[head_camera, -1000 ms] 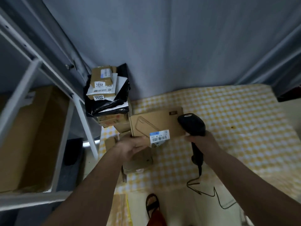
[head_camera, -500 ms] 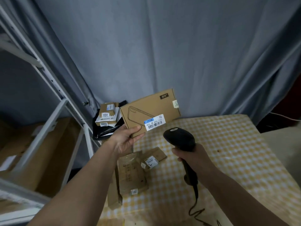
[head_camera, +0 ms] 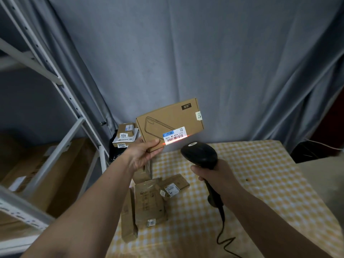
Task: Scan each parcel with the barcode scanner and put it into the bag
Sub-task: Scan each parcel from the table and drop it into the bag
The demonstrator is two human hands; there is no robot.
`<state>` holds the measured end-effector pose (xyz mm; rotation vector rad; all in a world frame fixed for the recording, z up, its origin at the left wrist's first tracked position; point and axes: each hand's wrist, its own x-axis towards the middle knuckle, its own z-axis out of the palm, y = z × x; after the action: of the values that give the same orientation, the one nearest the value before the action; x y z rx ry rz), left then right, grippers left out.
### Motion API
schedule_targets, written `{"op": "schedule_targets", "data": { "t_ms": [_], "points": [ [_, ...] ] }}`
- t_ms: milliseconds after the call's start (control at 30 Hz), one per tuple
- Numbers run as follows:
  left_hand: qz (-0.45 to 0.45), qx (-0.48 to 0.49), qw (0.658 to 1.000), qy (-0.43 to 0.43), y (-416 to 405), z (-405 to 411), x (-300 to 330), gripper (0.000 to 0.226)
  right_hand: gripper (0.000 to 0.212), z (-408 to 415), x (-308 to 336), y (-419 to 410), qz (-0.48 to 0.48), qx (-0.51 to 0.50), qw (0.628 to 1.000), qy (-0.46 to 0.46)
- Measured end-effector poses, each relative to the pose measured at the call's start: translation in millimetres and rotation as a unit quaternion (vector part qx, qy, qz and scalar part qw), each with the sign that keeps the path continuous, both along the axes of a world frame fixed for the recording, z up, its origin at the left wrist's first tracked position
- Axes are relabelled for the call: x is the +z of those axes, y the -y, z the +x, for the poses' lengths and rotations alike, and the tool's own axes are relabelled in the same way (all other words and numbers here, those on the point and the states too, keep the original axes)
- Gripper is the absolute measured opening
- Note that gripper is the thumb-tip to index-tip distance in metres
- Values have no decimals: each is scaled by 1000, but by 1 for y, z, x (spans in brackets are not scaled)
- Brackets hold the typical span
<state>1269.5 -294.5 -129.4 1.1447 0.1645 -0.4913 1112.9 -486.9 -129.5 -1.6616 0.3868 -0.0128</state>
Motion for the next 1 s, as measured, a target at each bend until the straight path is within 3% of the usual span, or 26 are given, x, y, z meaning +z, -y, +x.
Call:
{"op": "schedule_targets", "data": {
  "t_ms": [400,533,700,800,1000],
  "points": [
    [0,-10,1000,6,0,-8,1,40,17,-5,1,2,15,17,1000,4],
    [7,-8,1000,5,4,-10,1,29,10,-5,0,3,25,3,1000,8],
    [11,-5,1000,-8,19,-9,0,22,17,-5,-6,11,39,-37,998,23],
    [45,-19,999,-24,35,-6,-1,31,17,-5,-11,16,53,-84,995,20],
    [120,-82,989,-12,85,8,-2,26,14,-9,-12,32,60,-186,980,27]
  ]
}}
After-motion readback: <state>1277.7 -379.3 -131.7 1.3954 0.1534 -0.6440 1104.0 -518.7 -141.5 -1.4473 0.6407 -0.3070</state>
